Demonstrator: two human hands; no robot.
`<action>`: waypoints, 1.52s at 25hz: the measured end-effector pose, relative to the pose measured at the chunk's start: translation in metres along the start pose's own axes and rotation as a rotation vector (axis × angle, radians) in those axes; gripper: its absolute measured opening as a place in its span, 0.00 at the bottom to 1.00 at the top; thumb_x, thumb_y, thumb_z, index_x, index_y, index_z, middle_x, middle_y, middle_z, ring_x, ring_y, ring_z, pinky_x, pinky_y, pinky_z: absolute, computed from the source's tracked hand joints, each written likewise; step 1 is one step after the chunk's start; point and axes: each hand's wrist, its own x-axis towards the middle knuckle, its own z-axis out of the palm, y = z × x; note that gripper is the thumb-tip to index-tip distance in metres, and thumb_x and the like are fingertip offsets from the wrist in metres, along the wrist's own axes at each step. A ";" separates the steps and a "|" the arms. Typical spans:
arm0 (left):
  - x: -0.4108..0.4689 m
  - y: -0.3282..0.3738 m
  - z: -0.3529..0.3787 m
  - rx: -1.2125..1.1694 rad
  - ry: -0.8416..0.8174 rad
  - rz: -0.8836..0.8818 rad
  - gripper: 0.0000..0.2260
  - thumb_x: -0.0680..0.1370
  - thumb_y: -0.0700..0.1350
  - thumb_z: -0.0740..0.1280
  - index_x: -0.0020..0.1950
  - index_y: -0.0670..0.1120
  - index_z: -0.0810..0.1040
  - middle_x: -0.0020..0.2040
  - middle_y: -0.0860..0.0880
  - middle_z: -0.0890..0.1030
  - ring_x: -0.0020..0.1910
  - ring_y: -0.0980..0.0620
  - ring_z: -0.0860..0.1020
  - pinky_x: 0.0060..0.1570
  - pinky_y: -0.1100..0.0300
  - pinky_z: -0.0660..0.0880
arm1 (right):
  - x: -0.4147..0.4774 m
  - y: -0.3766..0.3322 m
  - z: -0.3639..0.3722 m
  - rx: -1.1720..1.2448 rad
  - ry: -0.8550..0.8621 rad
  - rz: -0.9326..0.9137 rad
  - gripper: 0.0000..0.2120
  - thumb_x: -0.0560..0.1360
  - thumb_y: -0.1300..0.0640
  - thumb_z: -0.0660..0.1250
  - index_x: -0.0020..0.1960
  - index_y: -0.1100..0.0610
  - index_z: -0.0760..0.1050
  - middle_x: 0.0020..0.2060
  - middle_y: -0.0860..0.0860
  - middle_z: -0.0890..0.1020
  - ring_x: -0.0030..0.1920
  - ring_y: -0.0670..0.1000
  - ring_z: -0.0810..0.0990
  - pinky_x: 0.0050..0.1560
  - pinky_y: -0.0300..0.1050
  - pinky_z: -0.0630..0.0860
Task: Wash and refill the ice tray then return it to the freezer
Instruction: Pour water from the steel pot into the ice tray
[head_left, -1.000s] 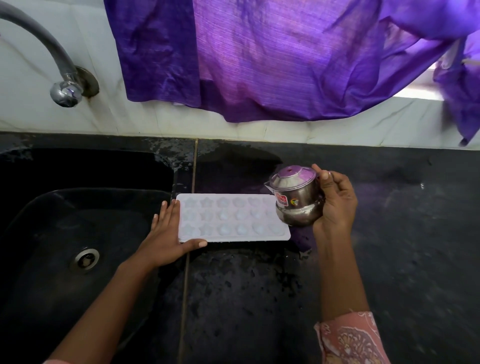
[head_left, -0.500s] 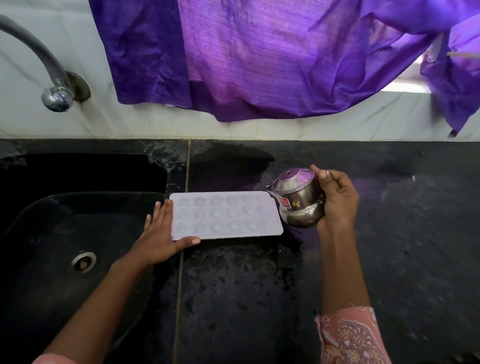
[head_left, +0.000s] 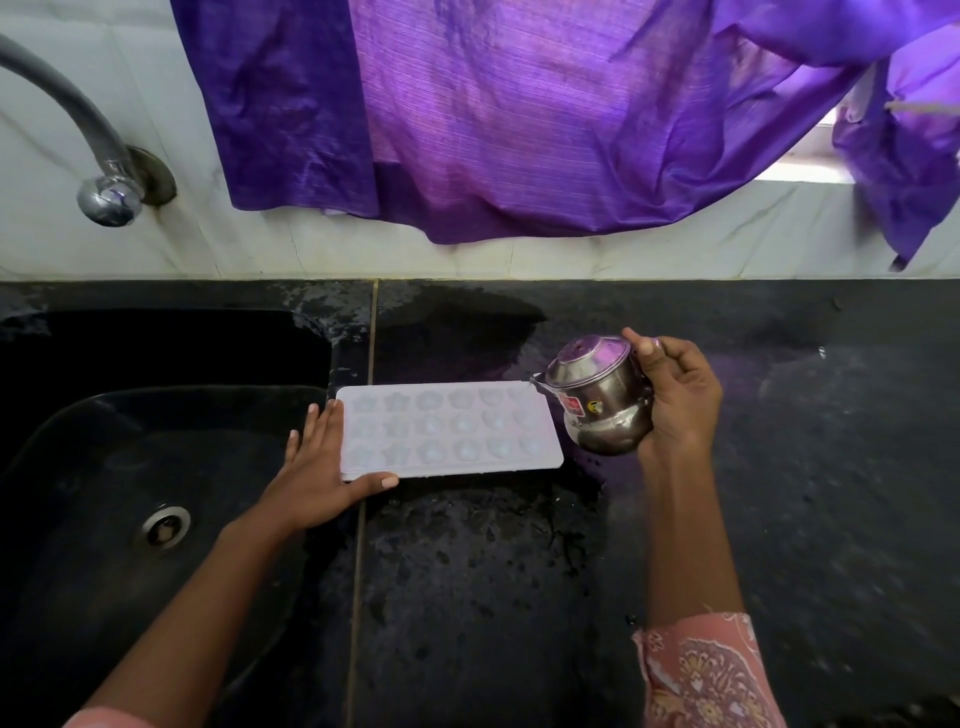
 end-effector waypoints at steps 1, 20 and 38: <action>0.000 0.000 0.000 -0.001 0.002 0.002 0.54 0.63 0.69 0.60 0.76 0.45 0.36 0.77 0.49 0.37 0.71 0.58 0.32 0.72 0.53 0.35 | 0.000 0.000 0.000 0.003 0.002 -0.005 0.10 0.68 0.66 0.72 0.35 0.56 0.73 0.27 0.44 0.81 0.31 0.42 0.77 0.41 0.40 0.75; 0.000 0.000 0.001 0.008 0.014 -0.015 0.56 0.63 0.74 0.61 0.76 0.45 0.37 0.77 0.49 0.38 0.74 0.54 0.34 0.71 0.52 0.35 | -0.001 -0.001 0.000 0.035 0.004 -0.018 0.09 0.65 0.62 0.74 0.35 0.55 0.74 0.28 0.44 0.82 0.34 0.43 0.78 0.41 0.38 0.76; -0.001 -0.001 0.002 0.033 0.026 -0.006 0.60 0.54 0.77 0.50 0.76 0.45 0.36 0.77 0.49 0.39 0.74 0.54 0.34 0.71 0.50 0.34 | -0.003 0.000 0.005 0.078 -0.069 0.035 0.21 0.48 0.46 0.78 0.34 0.54 0.76 0.37 0.51 0.83 0.39 0.48 0.81 0.45 0.42 0.79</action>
